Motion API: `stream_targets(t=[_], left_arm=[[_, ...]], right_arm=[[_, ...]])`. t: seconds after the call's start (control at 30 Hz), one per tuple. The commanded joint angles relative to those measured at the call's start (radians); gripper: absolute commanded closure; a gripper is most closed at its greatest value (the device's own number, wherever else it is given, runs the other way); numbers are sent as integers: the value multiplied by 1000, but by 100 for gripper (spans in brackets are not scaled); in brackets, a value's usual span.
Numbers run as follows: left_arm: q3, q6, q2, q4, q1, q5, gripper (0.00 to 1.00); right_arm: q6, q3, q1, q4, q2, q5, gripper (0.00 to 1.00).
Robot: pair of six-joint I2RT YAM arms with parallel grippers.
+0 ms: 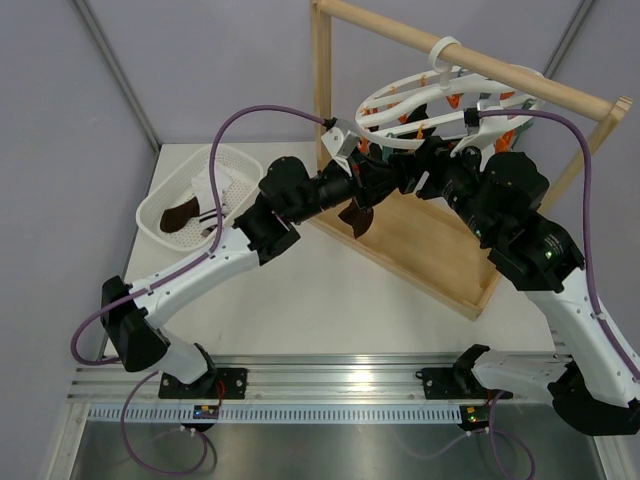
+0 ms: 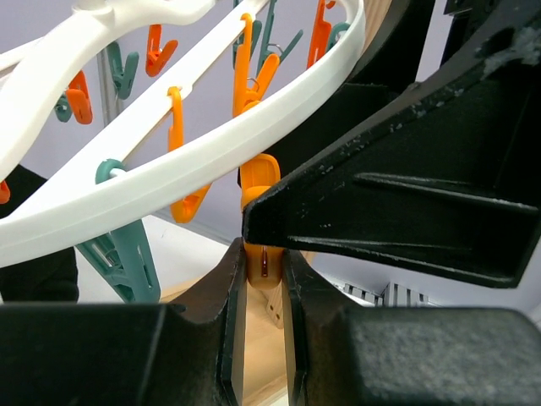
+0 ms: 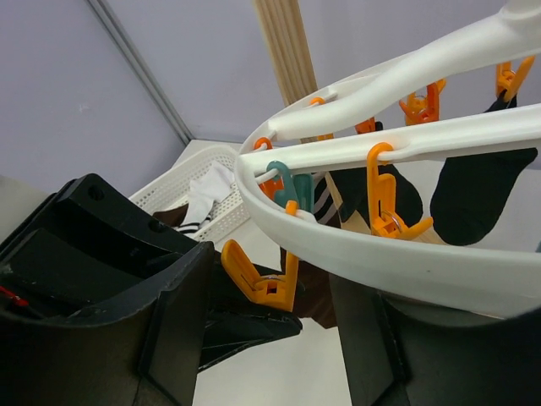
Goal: Clip the socks to the hanger
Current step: Open the clamp at the hanger.
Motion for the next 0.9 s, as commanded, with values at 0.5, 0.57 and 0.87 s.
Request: stream_targets(t=[0.5, 0.57, 0.87], left_arm=[[82, -16, 13, -159, -3, 7, 99], [85, -16, 16, -163, -3, 10, 99], [83, -14, 27, -182, -3, 25, 100]], right_arm=[[-64, 15, -8, 93, 7, -87, 48], [-64, 15, -10, 91, 7, -80, 48], [-60, 3, -10, 105, 1, -49, 59]])
